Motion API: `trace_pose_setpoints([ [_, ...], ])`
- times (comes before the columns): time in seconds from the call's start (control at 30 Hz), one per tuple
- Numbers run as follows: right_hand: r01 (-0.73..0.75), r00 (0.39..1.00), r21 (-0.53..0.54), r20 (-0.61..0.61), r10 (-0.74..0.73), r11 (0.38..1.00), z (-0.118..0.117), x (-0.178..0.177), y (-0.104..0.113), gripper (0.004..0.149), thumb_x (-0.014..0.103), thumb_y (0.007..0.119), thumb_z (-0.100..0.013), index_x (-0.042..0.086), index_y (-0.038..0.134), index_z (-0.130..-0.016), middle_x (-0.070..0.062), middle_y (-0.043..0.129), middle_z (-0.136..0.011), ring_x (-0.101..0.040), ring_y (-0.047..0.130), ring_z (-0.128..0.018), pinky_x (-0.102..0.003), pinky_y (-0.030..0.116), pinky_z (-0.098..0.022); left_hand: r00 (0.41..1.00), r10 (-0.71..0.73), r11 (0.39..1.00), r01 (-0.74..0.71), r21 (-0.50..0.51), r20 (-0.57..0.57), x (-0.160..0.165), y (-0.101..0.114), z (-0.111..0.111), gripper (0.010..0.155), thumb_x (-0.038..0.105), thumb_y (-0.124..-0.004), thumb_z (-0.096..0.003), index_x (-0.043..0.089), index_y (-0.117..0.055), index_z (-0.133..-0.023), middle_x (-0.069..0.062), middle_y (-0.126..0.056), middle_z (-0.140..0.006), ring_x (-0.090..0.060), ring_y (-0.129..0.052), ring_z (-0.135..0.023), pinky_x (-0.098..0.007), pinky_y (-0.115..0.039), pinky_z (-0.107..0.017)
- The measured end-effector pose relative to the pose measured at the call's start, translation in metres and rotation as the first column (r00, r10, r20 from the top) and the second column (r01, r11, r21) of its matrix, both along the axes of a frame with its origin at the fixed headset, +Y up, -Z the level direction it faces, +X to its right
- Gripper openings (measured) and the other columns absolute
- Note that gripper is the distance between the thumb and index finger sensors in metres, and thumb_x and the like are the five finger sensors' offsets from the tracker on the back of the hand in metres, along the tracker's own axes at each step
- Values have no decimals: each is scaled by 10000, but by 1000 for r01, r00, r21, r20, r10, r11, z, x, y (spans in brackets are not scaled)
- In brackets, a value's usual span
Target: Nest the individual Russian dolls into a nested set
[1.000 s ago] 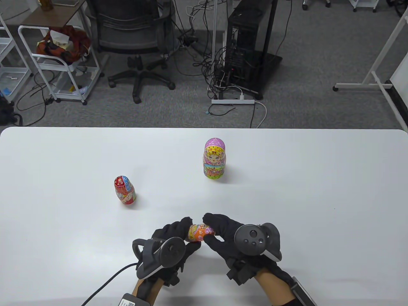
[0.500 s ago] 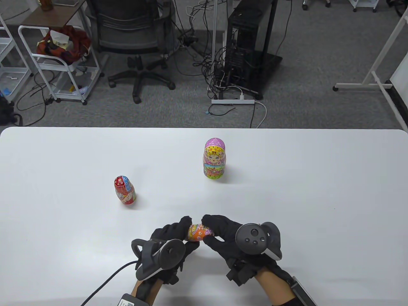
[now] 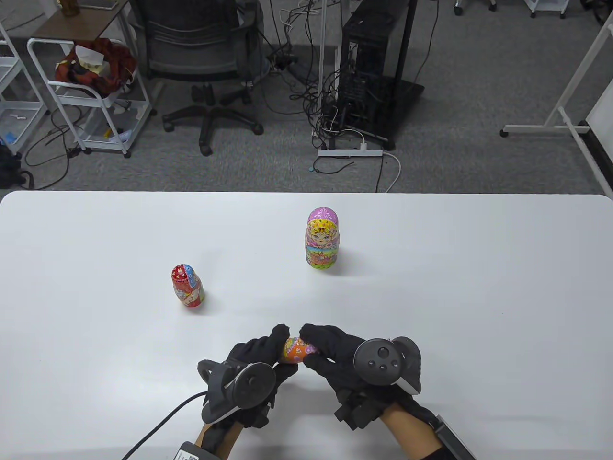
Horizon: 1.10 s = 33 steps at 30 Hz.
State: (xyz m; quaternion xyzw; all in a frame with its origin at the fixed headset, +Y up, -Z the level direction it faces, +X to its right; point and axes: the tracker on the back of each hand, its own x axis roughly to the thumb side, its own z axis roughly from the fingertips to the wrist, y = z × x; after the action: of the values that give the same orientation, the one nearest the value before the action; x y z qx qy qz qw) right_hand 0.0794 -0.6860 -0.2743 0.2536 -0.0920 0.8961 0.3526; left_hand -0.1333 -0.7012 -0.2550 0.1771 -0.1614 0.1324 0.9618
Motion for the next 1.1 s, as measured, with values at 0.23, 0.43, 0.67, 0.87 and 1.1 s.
trace_pose_setpoints([
  [0.23,54,996,-47,77,-50,997,-7,-6,-6,553,473,791,-456,348,599,-958,-70,736,-970,-237,927,-761,-427,811,-613,993,116,979,-108,-172,37,1,-13,-9,811,601,-871,-339,153,-682,-989,38,-1040,-708,-79,-1099,-516,-357,-930,-490],
  [0.43,-8,973,-76,231,26,997,-22,12,-6,591,404,812,-470,281,542,-981,-106,642,-1019,-307,841,-826,-482,732,-653,999,27,958,-32,-286,-21,-9,-26,-18,937,653,-798,-366,205,-426,-1100,-67,-747,-1046,-255,-880,-893,-524,-752,-653],
  [0.67,-289,771,-171,541,335,942,-43,64,-17,569,373,815,-479,331,549,-980,-90,558,-1069,-316,767,-892,-484,681,-701,981,-186,928,154,-339,-62,-14,-34,-23,1003,750,-697,-370,266,-252,-1128,-152,-323,-1188,-390,-444,-1092,-707,-395,-736],
  [0.87,-341,624,-348,611,487,873,-56,100,-40,599,385,814,-482,332,518,-1000,-92,564,-1072,-310,770,-877,-485,674,-703,975,-214,917,179,-357,-62,-13,-36,-23,1007,758,-691,-368,282,-235,-1128,-155,-281,-1192,-402,-392,-1097,-732,-315,-726],
  [1.1,-366,607,-458,543,581,810,-61,106,-59,606,394,779,-499,363,467,-1019,-30,514,-1102,-290,730,-898,-485,644,-721,978,-204,904,170,-392,-46,-9,-38,-23,1005,750,-692,-371,274,-231,-1127,-150,-306,-1191,-395,-420,-1094,-732,-328,-727],
])
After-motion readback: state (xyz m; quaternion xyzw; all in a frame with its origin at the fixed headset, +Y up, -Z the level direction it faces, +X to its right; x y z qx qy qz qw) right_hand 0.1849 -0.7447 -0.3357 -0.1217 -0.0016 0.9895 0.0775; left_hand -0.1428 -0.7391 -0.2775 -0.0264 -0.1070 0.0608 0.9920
